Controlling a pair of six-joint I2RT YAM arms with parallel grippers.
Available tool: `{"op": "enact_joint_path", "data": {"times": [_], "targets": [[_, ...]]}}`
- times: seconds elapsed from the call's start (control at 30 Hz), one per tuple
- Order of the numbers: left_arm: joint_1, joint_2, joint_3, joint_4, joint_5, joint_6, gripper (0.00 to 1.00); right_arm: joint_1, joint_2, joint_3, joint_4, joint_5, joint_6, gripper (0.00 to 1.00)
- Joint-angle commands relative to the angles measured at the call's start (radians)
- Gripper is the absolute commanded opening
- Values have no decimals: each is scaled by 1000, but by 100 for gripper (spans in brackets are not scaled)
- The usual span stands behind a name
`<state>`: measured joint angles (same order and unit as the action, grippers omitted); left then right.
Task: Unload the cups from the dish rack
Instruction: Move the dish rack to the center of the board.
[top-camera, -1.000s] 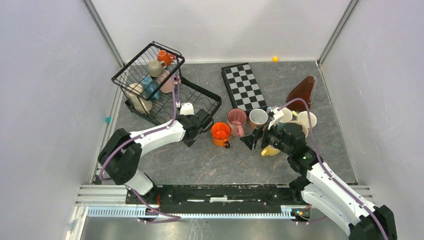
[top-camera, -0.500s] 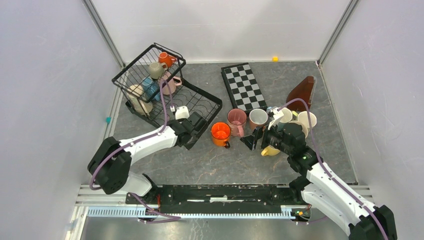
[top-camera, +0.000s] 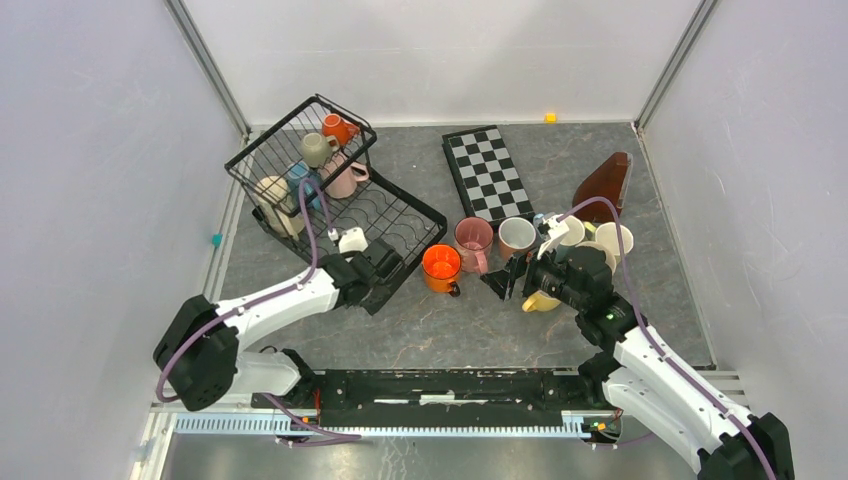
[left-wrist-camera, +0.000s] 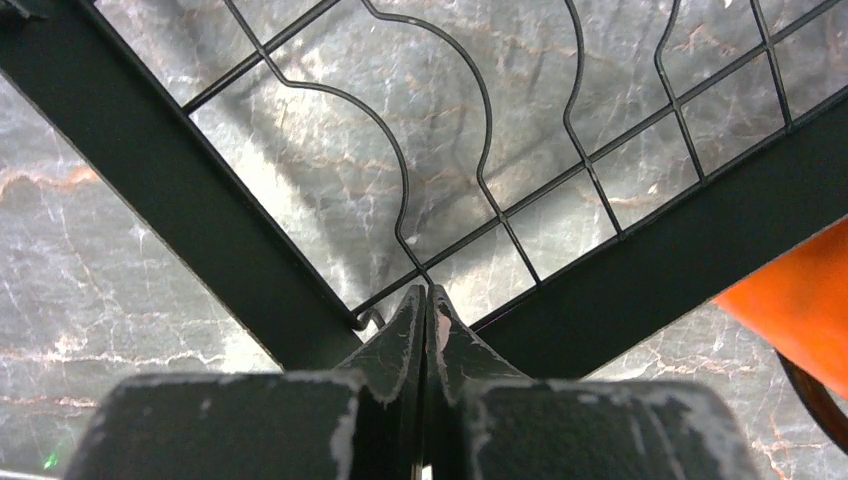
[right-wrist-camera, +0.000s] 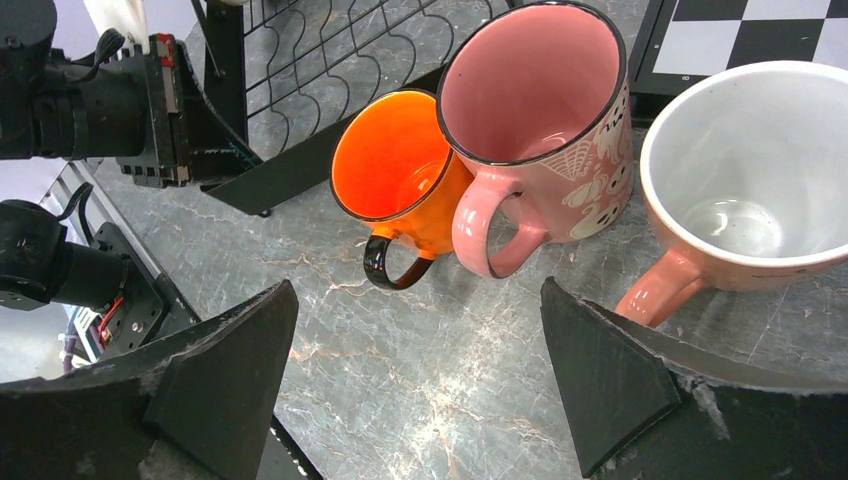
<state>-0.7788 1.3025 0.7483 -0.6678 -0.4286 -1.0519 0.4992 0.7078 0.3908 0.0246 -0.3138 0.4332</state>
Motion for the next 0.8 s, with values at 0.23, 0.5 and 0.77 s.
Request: {"op": "enact_joint_path", "data": {"times": [0.23,0.5,0.77], "targets": [[-51,-65,-36,-304,54,-82,5,-2,-5,-6,55,-5,10,98],[-48,28,290,-394,-224,75,12,-1,5,4,60,0,5,98],[54,266,526,-255,-497,340,28,-2,6,14,48,3,-3,98]]}}
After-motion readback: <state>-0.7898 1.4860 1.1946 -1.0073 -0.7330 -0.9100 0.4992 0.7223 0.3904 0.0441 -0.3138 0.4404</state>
